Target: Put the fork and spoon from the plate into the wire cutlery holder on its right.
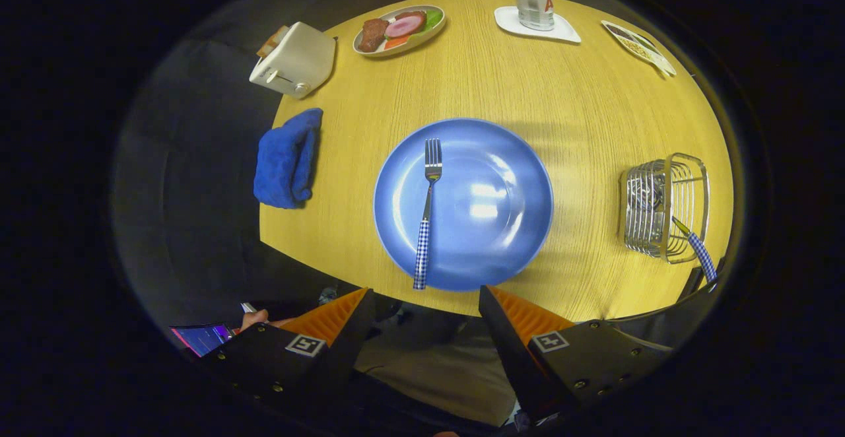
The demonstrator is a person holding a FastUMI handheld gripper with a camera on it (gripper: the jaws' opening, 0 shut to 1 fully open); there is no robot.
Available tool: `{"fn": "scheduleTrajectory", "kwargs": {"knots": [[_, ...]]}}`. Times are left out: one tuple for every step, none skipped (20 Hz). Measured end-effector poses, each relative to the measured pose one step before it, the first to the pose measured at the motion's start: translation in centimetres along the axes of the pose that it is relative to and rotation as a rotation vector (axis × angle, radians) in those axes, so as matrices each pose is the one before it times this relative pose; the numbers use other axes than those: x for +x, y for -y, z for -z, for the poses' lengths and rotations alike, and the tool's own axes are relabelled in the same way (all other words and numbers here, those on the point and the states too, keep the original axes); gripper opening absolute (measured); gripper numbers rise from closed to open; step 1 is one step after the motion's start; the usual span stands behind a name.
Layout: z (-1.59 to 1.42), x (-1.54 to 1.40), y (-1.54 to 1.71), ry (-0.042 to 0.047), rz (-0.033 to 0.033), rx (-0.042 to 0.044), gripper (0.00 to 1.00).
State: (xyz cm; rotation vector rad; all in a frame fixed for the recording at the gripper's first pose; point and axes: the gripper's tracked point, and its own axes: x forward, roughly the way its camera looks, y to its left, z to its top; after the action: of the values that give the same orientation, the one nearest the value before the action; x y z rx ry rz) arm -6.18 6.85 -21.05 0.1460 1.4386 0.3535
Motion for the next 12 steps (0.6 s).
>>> {"fn": "scheduleTrajectory", "kwargs": {"knots": [[-0.363, 0.593, 0.121, -0.00383, 0.01828, -0.00068, 0.98], [-0.453, 0.638, 0.014, -0.00408, 0.01542, -0.00069, 0.98], [-0.191, 0.453, -0.001, -0.00535, 0.00967, -0.00205, 0.98], [-0.274, 0.409, -0.018, -0.00612, 0.00877, -0.00226, 0.98], [-0.159, 0.445, -0.164, -0.00589, 0.00645, -0.00159, 0.98], [-0.086, 0.343, -0.029, -0.00483, 0.00559, -0.00484, 0.98], [-0.141, 0.334, -0.029, -0.00425, 0.00966, -0.00574, 0.98], [-0.092, 0.363, -0.189, -0.00303, 0.00551, -0.00740, 0.98], [-0.115, 0.362, -0.069, -0.00587, 0.00768, -0.00759, 0.98], [0.001, 0.404, -0.191, -0.00670, 0.00101, -0.00346, 0.98], [-0.041, 0.370, -0.157, -0.00429, 0.00650, -0.00540, 0.98], [-0.014, 0.390, -0.037, -0.00735, 0.00754, -0.00867, 0.98]]}}
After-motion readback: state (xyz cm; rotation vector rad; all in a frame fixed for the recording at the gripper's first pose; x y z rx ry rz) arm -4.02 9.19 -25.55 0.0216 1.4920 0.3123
